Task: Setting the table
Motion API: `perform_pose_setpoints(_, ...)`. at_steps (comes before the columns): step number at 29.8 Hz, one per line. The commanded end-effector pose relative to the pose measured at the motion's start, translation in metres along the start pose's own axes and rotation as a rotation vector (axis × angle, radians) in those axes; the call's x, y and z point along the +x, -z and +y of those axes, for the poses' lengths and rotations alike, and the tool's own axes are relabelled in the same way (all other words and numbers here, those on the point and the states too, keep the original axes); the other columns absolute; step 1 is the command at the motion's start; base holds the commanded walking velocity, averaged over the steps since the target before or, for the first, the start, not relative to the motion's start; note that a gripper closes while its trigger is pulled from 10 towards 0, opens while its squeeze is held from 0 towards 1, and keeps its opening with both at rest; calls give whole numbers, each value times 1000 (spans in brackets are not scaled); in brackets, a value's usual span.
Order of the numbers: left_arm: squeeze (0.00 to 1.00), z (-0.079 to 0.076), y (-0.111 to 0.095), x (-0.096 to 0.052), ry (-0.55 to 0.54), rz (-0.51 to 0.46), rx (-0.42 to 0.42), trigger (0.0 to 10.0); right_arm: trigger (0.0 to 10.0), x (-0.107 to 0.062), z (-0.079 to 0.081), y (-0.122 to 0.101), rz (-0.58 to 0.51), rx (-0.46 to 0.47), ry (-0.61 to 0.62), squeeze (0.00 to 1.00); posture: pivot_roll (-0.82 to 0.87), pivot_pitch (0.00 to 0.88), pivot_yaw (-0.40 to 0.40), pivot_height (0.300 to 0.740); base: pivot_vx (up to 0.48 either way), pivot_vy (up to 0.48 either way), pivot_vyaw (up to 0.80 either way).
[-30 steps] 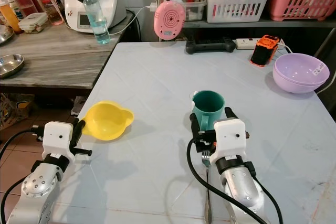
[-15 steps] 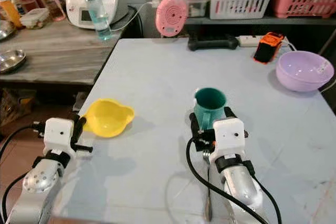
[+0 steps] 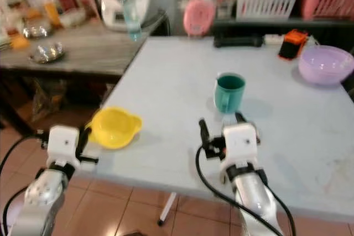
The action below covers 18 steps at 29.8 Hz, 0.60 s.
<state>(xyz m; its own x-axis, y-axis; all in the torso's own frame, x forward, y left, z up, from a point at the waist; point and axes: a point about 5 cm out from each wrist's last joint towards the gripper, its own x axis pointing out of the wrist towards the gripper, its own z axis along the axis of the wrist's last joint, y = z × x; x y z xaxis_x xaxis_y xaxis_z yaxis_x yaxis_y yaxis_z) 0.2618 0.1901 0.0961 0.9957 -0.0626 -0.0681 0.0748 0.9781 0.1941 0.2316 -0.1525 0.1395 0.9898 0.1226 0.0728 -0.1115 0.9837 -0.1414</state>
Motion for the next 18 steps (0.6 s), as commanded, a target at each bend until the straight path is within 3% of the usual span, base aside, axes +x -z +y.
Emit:
perform_pose_setpoints(1, 0, 5, -3, 1, -14, -6, 0, 10000, 10000, 1, 4, -2, -11, 10, -9, 0, -93, 13, 104, 740, 0, 0, 0)
perform_pose_setpoints(8, 0, 3, -5, 11, -2, -13, -37, 10000, 10000, 3, 2, -1, -6, 3, 19, 0, -97, 9, 108, 740, 0, 0, -58)
perform_pose_setpoints(18, 0, 0, -7, 21, -5, -24, -79, 10000, 10000, 4, 0, 0, -5, 1, 24, 0, -101, 2, 103, 740, 0, 0, -763)
